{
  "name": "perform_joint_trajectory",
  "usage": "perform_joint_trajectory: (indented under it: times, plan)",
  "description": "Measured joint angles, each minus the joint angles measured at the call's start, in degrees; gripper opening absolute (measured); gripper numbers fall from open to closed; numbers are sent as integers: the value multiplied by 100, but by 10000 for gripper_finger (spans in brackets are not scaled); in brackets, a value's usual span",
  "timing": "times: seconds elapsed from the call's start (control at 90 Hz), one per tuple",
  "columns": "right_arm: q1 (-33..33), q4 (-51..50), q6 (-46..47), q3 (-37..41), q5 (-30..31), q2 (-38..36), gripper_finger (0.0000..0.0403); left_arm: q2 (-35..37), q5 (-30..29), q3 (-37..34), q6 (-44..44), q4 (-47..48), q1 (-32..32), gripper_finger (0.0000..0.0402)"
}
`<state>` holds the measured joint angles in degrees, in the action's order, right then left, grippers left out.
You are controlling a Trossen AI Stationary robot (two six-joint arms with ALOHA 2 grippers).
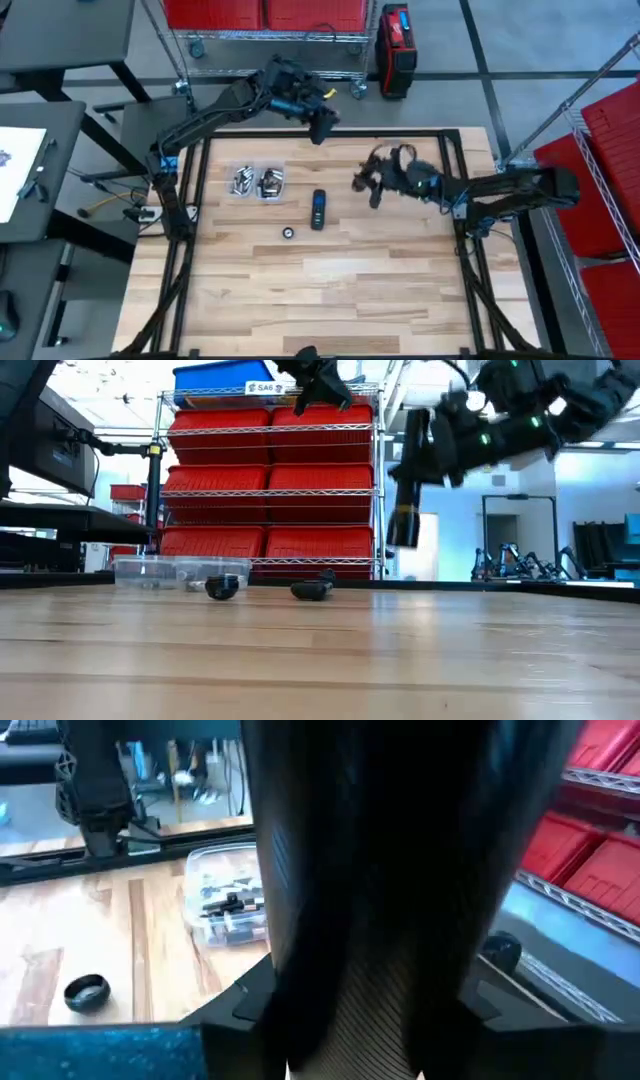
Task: Insert battery
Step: Insert the brown battery into the flashlight battery compartment
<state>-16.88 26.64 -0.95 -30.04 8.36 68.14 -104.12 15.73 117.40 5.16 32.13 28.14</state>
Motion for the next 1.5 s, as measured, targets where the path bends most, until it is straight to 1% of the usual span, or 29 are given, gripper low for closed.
perform_joint_trajectory:
  times: [0.078,0.189,0.278,0.389,0.489,0.556,0.689,0.867,0.956,1.022,1.111,1.189,1.278,1.367,1.456,1.5]
  plan:
    - [-192,-1049,-234,-636,-395,-121,138,2,235,7,90,-436,-11,28]
    - [-332,-2109,-526,-1566,-641,-148,138,2,432,128,191,-796,-35,28]
    - [-401,-2667,-553,-2123,-834,-132,138,4,556,256,188,-1131,-91,28]
    - [-386,-2891,-555,-2600,-865,-31,138,7,678,349,34,-1472,-213,29]
    - [-334,-3094,-513,-2876,-885,58,138,7,683,372,-7,-1740,-341,29]
    - [-323,-3135,-512,-2912,-890,76,138,7,748,375,-11,-1801,-428,29]
    - [-294,-3179,-357,-2982,-881,111,138,7,780,378,-289,-1565,-539,29]
    - [-303,-3262,-254,-2986,-877,103,138,7,780,378,-297,-1506,-568,29]
    - [-305,-3398,-254,-2986,-875,103,138,7,748,378,-430,-1258,-564,29]
    - [-307,-3478,-227,-2874,-871,97,138,62,602,376,-577,-860,-539,29]
    - [-350,-3548,-68,-2487,-872,96,138,225,143,374,-842,-195,-501,29]
    - [-353,-3264,-6,-2000,-866,105,138,385,-248,377,-1072,353,-475,29]
    - [-343,-2453,253,-1283,-857,103,138,516,-509,378,-1198,894,-443,29]
    - [-336,-1422,502,-459,-823,105,138,581,-584,378,-1193,1274,-435,29]
    - [-265,-298,505,189,-588,158,138,607,-610,378,-1089,1430,-433,29]
    - [-225,73,417,404,-478,158,138,627,-621,378,-1028,1468,-433,29]
